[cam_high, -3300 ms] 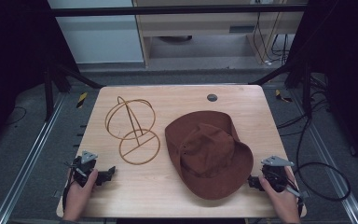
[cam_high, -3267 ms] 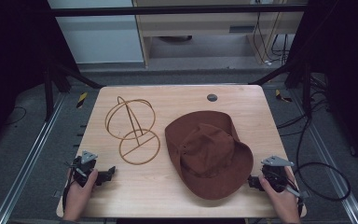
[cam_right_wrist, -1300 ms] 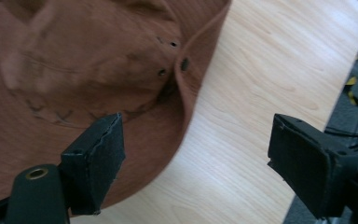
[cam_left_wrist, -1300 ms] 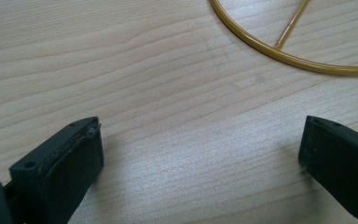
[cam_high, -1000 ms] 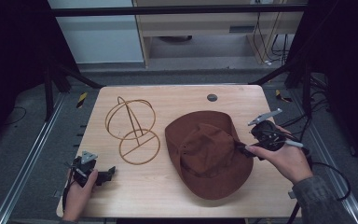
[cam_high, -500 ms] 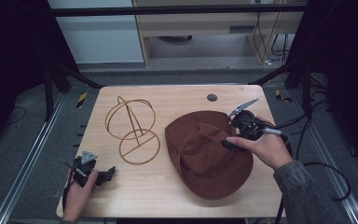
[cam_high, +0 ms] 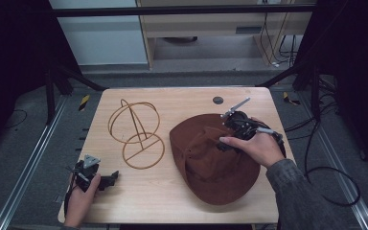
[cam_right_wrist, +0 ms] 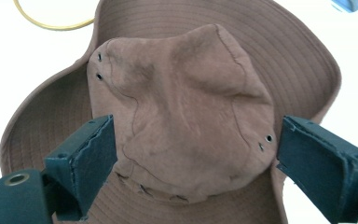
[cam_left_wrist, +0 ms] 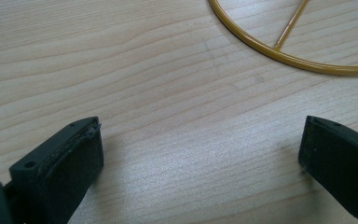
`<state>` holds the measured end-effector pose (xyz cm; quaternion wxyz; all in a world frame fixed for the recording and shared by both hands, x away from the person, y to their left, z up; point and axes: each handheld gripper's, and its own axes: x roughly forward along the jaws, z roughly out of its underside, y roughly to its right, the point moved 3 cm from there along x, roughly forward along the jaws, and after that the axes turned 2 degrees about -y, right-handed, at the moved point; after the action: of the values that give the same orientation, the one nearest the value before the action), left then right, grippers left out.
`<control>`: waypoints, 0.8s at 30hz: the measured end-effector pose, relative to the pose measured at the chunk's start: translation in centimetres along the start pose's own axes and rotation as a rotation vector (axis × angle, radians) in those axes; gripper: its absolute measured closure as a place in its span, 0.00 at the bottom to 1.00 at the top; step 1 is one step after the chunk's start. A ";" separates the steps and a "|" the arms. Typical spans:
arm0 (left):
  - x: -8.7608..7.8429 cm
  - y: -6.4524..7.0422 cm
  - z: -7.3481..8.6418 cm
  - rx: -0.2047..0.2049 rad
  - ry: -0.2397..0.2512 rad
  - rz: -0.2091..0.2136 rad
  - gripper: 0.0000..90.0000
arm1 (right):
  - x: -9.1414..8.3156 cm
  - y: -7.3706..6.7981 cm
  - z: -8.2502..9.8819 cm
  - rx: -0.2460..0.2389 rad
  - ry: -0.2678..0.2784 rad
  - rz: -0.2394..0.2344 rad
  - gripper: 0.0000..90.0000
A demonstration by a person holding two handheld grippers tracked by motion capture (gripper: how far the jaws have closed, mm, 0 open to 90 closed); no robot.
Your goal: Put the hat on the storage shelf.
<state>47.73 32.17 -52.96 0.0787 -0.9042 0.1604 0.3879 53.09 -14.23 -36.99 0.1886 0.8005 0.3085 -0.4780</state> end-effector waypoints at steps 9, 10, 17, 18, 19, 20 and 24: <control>0.0 0.0 0.0 0.000 0.000 0.000 0.00 | 2.3 -0.4 -0.9 0.010 -0.012 -0.016 0.15; 0.0 0.0 0.0 0.000 0.000 0.000 0.00 | 2.6 -0.5 -1.0 0.008 -0.012 -0.014 0.15; 0.0 0.0 0.0 0.000 0.000 0.000 0.00 | 4.3 -0.7 -1.7 0.009 -0.025 -0.016 0.19; 0.0 0.0 0.0 0.000 0.000 0.000 0.00 | 4.5 -0.7 -1.8 0.005 -0.027 -0.017 0.20; 0.0 0.0 0.0 -0.001 0.001 0.000 0.00 | 4.7 -0.7 -1.9 0.005 -0.028 -0.022 0.21; 0.0 0.0 0.0 -0.002 0.002 0.000 0.00 | 4.9 -0.7 -1.9 0.002 -0.028 -0.019 0.22; 0.0 0.0 0.0 -0.003 0.003 0.000 0.00 | 5.4 -0.8 -2.1 0.008 -0.035 -0.026 0.27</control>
<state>47.74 32.14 -52.98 0.0770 -0.9049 0.1600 0.3868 55.82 -10.62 -40.78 0.1842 0.7888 0.3137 -0.4955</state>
